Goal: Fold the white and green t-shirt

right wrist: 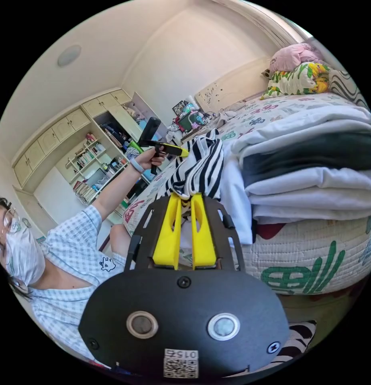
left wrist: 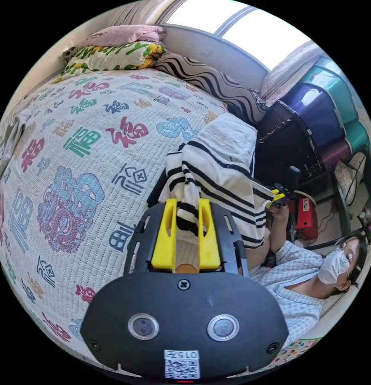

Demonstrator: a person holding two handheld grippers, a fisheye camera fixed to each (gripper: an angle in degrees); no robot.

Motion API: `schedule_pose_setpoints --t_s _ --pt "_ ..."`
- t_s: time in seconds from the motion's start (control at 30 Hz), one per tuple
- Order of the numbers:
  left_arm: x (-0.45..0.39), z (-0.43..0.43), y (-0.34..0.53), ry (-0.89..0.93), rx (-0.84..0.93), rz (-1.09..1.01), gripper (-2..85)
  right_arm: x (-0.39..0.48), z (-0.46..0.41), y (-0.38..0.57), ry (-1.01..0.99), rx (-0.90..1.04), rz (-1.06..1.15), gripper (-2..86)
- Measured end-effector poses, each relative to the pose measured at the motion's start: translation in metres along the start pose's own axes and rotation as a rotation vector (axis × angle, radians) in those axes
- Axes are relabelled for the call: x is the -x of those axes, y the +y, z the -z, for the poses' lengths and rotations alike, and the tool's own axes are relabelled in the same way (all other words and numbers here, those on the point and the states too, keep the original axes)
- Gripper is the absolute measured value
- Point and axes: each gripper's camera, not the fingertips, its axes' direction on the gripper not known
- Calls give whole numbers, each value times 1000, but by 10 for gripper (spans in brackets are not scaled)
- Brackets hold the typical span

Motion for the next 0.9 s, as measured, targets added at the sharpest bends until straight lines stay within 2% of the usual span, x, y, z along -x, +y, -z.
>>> schedule_pose_setpoints --t_s 0.17,0.23,0.33,0.4,0.43,0.53,0.6,0.7,0.77,0.9 --pt "-58 21 -15 -52 -102 -148 66 20 27 4 70 -111 69 41" --pt "-75 16 -25 -87 -102 -182 68 17 29 4 110 -97 59 42" --pt "-76 -22 -39 -163 15 -145 80 -16 10 2 121 51 -33 54" --pt "-71 -53 -39 -294 112 -120 98 -41 9 10 -29 40 -70 64" --pt "-71 -54 -38 -299 107 -116 102 -44 13 12 -58 26 -71 63" --pt "-70 -35 -27 -289 -8 -48 109 -51 45 27 11 -87 -82 65" --pt "-88 -1 -18 -318 -195 -22 100 -53 74 43 103 -271 -127 60" --pt "-140 7 -21 -240 -304 -190 97 -51 84 53 126 -370 -124 58" --pt "-175 -19 -36 -231 -227 -273 121 -49 80 53 105 -379 -108 58" --pt "-232 -126 -69 -268 110 -384 135 -46 60 52 102 -348 -84 58"
